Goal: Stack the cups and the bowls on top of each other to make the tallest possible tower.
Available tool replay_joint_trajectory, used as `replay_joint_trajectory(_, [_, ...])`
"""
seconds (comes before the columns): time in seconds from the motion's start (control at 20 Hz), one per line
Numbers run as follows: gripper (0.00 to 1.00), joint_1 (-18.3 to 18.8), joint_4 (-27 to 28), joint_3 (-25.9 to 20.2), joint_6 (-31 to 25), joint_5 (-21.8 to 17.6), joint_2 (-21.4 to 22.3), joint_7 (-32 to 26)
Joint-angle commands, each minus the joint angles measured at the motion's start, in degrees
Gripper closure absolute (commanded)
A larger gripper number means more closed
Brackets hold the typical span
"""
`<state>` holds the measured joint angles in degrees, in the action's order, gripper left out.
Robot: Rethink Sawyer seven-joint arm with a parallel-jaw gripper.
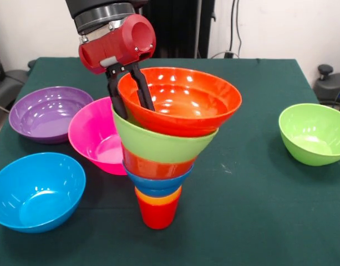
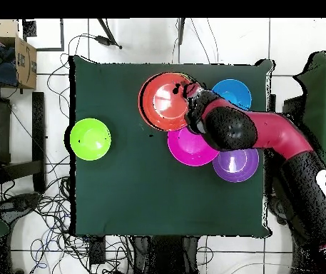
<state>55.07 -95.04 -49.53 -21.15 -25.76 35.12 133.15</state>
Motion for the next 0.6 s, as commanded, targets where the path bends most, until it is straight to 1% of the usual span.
replay_joint_trajectory(0.05, [0.0, -3.8, 6.9, 4.1, -7.5, -1.7, 0.3, -6.4])
replay_joint_trajectory(0.6, [0.0, -3.9, 5.4, 4.7, -7.1, -1.7, 1.2, -5.9])
